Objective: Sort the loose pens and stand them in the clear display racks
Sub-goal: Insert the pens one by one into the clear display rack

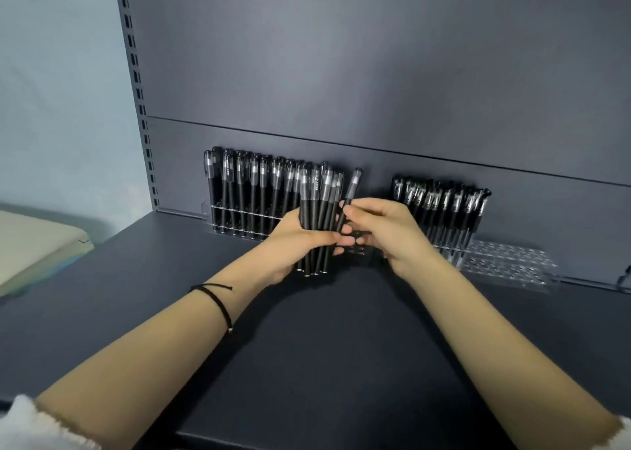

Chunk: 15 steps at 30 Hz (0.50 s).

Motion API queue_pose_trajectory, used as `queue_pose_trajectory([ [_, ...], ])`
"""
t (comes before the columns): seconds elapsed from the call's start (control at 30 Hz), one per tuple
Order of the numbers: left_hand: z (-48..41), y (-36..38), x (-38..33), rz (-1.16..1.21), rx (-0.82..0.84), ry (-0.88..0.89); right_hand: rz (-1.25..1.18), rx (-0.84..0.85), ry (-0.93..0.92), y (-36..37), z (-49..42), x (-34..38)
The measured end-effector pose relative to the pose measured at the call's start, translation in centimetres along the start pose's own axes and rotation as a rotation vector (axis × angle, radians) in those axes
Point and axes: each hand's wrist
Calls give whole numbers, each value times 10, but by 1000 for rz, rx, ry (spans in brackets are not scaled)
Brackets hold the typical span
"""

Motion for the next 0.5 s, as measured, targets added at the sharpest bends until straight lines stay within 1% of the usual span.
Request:
queue_pose_trajectory([
  [0.07,-3,-6,3,1,-16,-18,-40,-54,-31,-5,-7,-1],
  [0.13,-3,-15,7,51,-35,-52,-89,-132,-62,-10,-15,2],
  [0.2,-5,-22,14,104,-65,-74,-80,-189,-113,-17,-23,6],
  [0.3,-9,-27,24,185,-129,-90,-6,-222,-212,-22,-33,10],
  [0.37,-11,-29,28,205,-142,-82,68,-223,-269,-21,-40,10],
  [0.5,-12,-30,31,144,-111,-76,230,-224,-318,-15,-54,9],
])
Point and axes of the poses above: each hand's wrist, its own z-axis away from the middle knuckle, its own y-axis out of the palm, x = y × z, and after that the axes turned 10 degrees about x, right-handed
